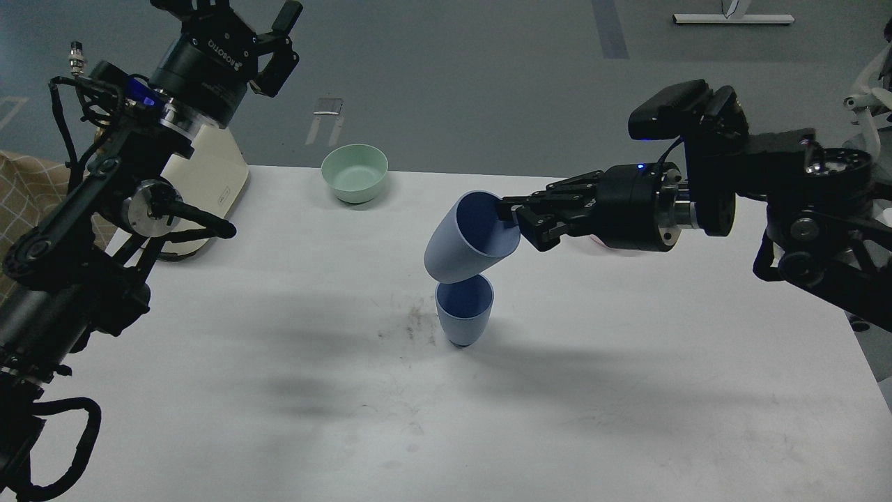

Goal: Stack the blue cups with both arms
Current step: 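Move the held cup over the centered blue cup and lower it in tilted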

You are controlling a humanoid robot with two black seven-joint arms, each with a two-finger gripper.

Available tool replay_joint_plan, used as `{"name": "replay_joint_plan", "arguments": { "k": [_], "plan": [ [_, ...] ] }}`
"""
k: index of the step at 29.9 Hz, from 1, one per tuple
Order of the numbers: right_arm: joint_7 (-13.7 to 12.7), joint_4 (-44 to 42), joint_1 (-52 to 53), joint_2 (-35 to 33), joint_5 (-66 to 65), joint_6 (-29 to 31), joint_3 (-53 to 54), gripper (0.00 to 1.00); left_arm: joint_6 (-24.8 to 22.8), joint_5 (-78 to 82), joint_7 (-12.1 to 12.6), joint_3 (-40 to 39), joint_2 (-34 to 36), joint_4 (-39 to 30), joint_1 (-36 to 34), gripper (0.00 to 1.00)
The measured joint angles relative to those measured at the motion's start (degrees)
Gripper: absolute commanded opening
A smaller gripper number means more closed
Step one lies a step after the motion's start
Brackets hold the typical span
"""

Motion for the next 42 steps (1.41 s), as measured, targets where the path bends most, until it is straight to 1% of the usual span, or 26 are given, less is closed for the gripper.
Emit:
{"name": "replay_joint_plan", "arguments": {
  "k": [4, 8, 19, 26, 36, 39, 40, 42],
  "plan": [
    [-0.4, -2.61, 0.35, 2.67, -0.14, 0.0, -1.03, 0.0, 0.01, -0.05, 0.0, -0.06, -0.02, 0.01, -0.06, 0.98],
    [-1.06, -3.18, 0.93, 3.72, -0.14, 0.0, -2.43, 0.0, 0.03, -0.08, 0.0, -0.12, -0.02, 0.02, -0.15, 0.98],
    [-1.23, -3.04, 1.19, 3.57, -0.09, 0.0, -3.79, 0.0, 0.03, -0.1, -0.08, -0.16, 0.07, 0.03, -0.2, 0.98],
    [-2.04, -3.21, 0.52, 3.41, -0.21, 0.0, -3.91, 0.0, 0.03, -0.1, -0.08, -0.2, 0.03, 0.02, -0.11, 0.98],
    [-2.19, -3.97, 0.08, 3.46, -1.39, 0.0, -5.3, 0.0, 0.03, -0.1, -0.08, -0.24, -0.02, 0.01, -0.09, 0.98],
    [-2.2, -3.99, 0.07, 3.5, -1.41, 0.0, -5.49, 0.03, 0.02, -0.1, -0.16, -0.25, 0.01, 0.01, -0.01, 0.98],
    [-2.23, -4.0, -0.01, 3.54, -1.42, 0.0, -5.5, 0.05, 0.02, -0.1, -0.16, -0.29, -0.04, 0.01, -0.01, 0.98],
    [-2.26, -4.0, -0.23, 3.66, -1.45, 0.0, -5.51, 0.08, 0.02, -0.1, -0.16, -0.31, -0.16, 0.01, 0.01, 0.98]
  ]
}}
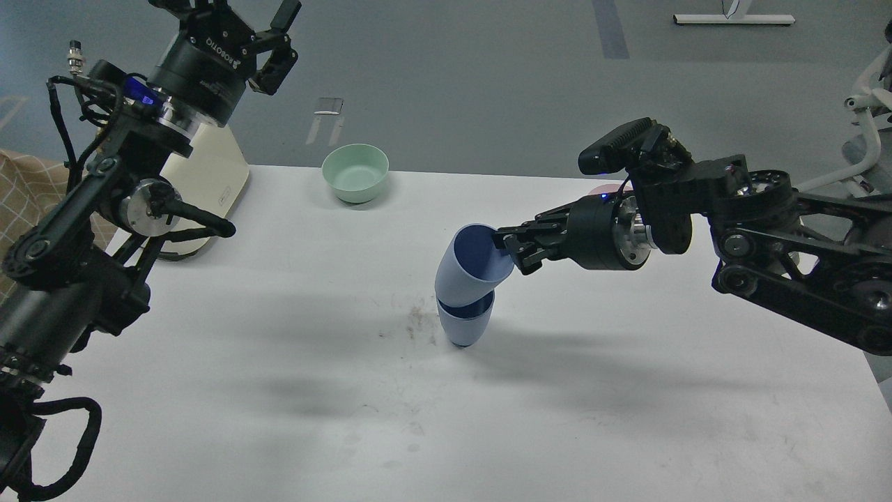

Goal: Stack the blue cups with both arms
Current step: 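Move the held cup over the centered blue cup and lower it in tilted, then open the right gripper so the cup settles into the lower cup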

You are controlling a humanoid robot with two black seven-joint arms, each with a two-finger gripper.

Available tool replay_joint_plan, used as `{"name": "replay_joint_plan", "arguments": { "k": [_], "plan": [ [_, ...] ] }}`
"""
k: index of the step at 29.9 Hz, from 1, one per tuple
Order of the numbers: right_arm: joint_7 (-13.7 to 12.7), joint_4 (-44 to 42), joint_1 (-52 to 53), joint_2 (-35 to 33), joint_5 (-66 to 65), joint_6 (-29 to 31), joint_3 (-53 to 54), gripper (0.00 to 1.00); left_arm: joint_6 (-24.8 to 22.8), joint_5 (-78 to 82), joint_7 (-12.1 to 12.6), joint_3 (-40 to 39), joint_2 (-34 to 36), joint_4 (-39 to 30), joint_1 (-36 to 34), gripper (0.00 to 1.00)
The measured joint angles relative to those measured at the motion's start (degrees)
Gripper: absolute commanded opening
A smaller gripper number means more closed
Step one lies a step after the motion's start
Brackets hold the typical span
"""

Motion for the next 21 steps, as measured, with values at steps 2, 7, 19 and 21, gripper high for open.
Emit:
{"name": "replay_joint_plan", "arguments": {
  "k": [2, 7, 19, 21],
  "plan": [
    [-0.1, 0.0, -0.17, 0.08, -0.04, 0.0, 0.0, 0.1, 0.0, 0.0, 0.0, -0.01, -0.08, 0.0, 0.06, 0.98],
    [-0.28, -0.08, -0.74, 0.24, -0.08, 0.0, 0.01, 0.13, 0.0, 0.0, 0.0, 0.02, -0.13, 0.0, 0.07, 0.98],
    [-0.37, -0.53, -0.96, 0.35, -0.14, 0.0, 0.07, 0.17, 0.0, 0.0, -0.01, 0.08, -0.06, 0.0, 0.16, 0.98],
    [-0.37, -0.52, -1.04, 0.35, -0.14, 0.0, 0.12, 0.18, 0.0, 0.0, -0.01, 0.08, -0.1, 0.0, 0.16, 0.98]
  ]
}}
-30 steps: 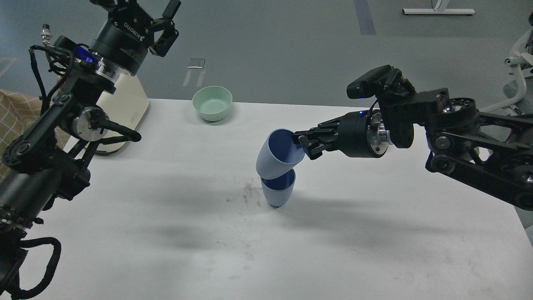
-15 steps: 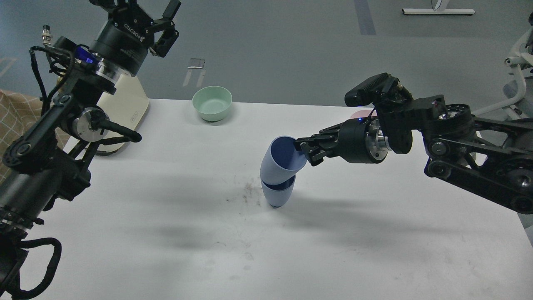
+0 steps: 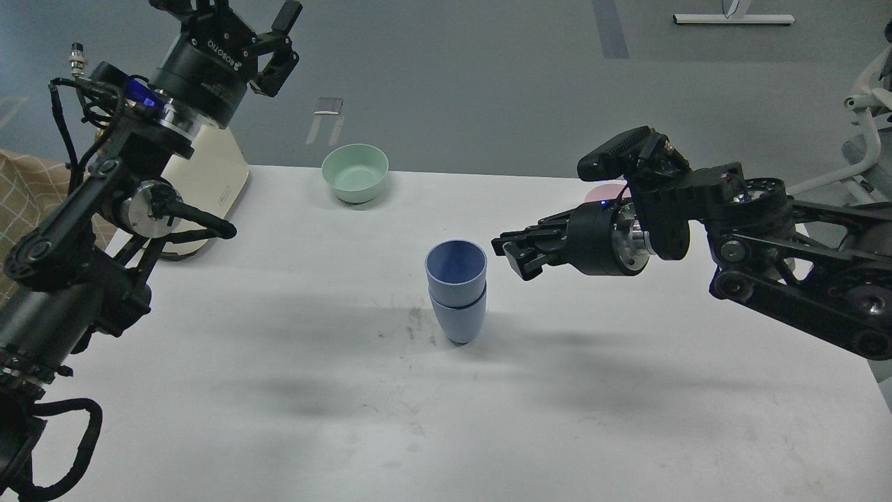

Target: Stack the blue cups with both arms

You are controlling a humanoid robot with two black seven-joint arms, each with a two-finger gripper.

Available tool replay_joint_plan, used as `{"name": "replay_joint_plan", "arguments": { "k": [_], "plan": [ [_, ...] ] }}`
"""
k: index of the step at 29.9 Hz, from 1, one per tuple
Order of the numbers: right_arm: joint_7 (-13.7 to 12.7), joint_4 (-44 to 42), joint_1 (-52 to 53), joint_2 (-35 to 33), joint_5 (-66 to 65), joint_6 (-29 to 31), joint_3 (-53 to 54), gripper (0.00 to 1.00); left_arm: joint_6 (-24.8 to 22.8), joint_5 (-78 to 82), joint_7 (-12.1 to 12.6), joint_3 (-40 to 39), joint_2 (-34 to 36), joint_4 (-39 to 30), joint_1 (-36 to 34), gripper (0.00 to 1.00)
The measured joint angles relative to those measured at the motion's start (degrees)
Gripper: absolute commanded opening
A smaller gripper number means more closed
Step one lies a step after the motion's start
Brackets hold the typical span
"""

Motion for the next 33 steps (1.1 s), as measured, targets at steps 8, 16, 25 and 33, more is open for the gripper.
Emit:
{"name": "replay_joint_plan", "arguments": {
  "k": [8, 16, 25, 33],
  "plan": [
    [0.0, 0.03, -0.26, 0.05, 0.14, 0.0, 2.24, 0.73, -0.02, 0.0, 0.0, 0.0, -0.11, 0.0, 0.06, 0.98],
    [0.1, -4.86, -0.54, 3.17, 1.12, 0.0, 21.69, 0.98, -0.24, -0.14, -0.09, -0.2, 0.26, 0.01, 0.17, 0.98],
    [0.1, -19.44, 0.26, 6.52, 1.17, 0.0, 49.02, 1.0, -0.34, -0.18, -0.1, -0.1, 0.1, 0.23, 0.19, 0.98],
    [0.4, -31.12, -1.05, 4.89, 1.4, 0.0, 66.21, 1.0, -0.96, -0.11, -0.07, 0.35, 0.62, 1.01, 0.5, 0.98]
  ]
}}
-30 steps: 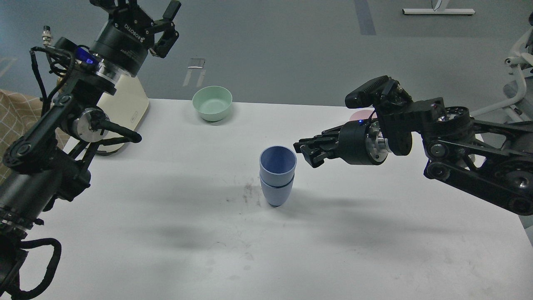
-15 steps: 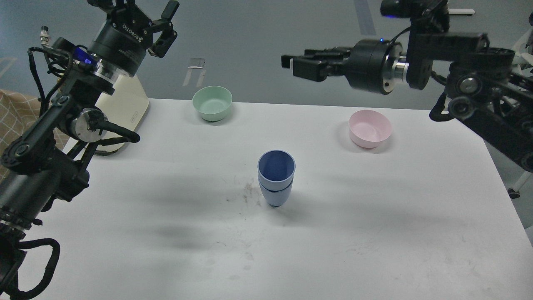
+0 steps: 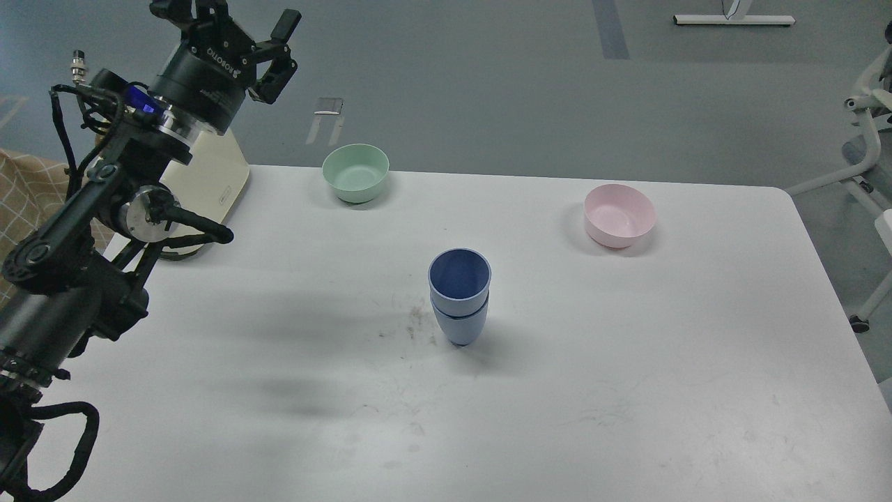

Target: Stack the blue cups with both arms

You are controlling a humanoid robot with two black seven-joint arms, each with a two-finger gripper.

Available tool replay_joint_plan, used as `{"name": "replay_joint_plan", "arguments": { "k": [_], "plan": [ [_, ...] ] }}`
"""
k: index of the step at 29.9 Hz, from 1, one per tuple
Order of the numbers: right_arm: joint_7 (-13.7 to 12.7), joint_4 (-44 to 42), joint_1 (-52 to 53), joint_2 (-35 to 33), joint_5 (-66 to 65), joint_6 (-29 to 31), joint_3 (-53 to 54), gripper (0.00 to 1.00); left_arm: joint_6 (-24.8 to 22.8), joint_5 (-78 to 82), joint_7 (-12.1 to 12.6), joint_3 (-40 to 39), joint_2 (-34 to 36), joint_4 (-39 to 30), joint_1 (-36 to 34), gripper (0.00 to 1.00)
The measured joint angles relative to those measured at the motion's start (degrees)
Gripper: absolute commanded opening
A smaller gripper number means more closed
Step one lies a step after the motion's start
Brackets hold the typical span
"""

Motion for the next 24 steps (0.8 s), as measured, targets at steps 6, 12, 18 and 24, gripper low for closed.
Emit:
{"name": "replay_joint_plan", "arguments": {
  "k": [6, 12, 18, 24],
  "plan": [
    [0.35, -6.62, -4.54, -0.03, 10.31, 0.0, 5.04, 1.0, 0.09, 0.04, 0.2, -0.08, -0.14, 2.72, -0.92, 0.98],
    [0.41, -7.79, -14.35, -0.06, 36.82, -0.01, 7.71, 1.0, -0.76, -0.81, 0.41, -0.76, -0.54, 6.93, -1.44, 0.98],
    [0.68, -8.97, -21.61, 1.79, 55.6, -0.02, 8.48, 1.0, -2.89, -1.02, 0.2, -2.12, -0.38, 7.33, -1.95, 0.98],
    [0.76, -9.03, -22.79, 6.54, 59.26, -0.02, 11.62, 1.0, -4.23, -4.04, 0.4, -5.08, 0.11, 8.72, -2.07, 0.98]
  ]
}}
